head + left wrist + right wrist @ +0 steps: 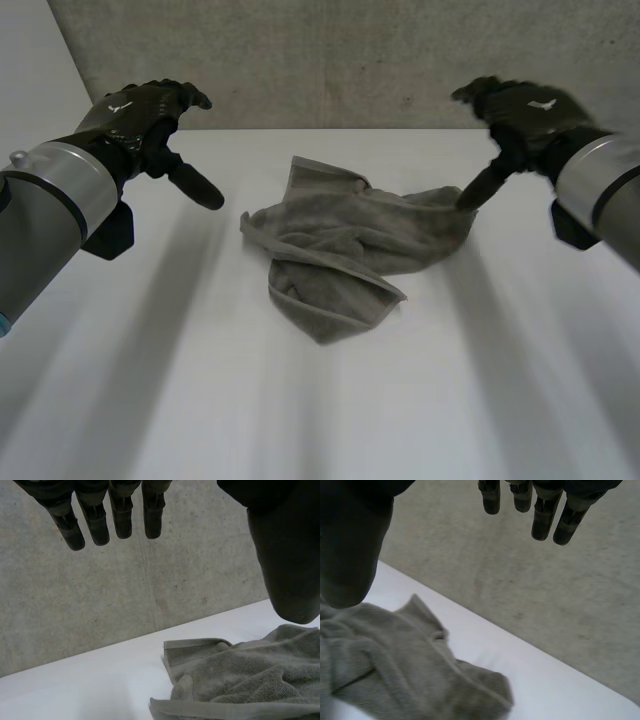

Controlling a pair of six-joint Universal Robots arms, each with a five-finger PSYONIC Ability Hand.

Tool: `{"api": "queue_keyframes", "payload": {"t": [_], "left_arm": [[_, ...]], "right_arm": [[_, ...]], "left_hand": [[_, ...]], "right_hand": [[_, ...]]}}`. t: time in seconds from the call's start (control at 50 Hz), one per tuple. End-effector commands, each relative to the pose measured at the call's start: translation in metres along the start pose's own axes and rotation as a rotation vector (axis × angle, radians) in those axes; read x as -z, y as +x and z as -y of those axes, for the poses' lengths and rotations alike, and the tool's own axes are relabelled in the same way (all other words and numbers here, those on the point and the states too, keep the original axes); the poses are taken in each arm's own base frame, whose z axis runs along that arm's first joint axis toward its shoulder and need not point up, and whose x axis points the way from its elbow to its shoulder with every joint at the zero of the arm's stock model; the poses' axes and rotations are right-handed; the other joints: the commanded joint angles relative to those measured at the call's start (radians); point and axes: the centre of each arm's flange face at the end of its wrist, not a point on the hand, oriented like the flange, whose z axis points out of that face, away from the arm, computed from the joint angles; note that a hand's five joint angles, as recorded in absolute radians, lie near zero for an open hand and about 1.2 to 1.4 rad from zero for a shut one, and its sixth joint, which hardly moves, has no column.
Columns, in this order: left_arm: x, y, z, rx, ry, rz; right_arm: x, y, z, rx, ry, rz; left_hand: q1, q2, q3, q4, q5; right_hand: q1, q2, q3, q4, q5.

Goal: Fold the towel.

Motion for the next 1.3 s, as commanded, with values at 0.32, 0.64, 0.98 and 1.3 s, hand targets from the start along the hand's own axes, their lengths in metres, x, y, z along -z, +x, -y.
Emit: {"api": "queue_keyframes", "payload": {"t": [0.32, 0.64, 0.98, 1.3], "left_arm": [[-0.032, -0.003, -0.025, -0.089, 0.095, -0.010], [-0.047, -0.009, -0.047, -0.088, 0.051, 0.000], [-0.057, -0.038, -0.042, -0.061, 0.068, 0.077], [-0.056, -0.032, -0.044, -0.053, 0.070, 0.058]], "right_arm": [[-0.068, -0.125, -0.107, 0.006, -0.061, 0.290], [-0.095, -0.153, -0.161, -0.132, -0.144, 0.336], [0.001, -0.117, 0.103, -0.098, 0.622, 0.429], [-0.010, -0.015, 0.093, -0.085, 0.693, 0.050]], "left_hand": [[-0.082, -0.060, -0.038, -0.047, -0.048], [-0.082, -0.060, -0.038, -0.047, -0.048], [-0.085, -0.063, -0.038, -0.047, -0.048], [-0.082, -0.060, -0.038, -0.047, -0.048]], "right_hand": [[-0.065, -0.051, 0.015, 0.029, -0.059], [1.296, 1.309, 0.015, 0.029, 1.159], [1.299, 1.313, 0.015, 0.029, 1.163], [1.299, 1.313, 0.015, 0.029, 1.163]]}}
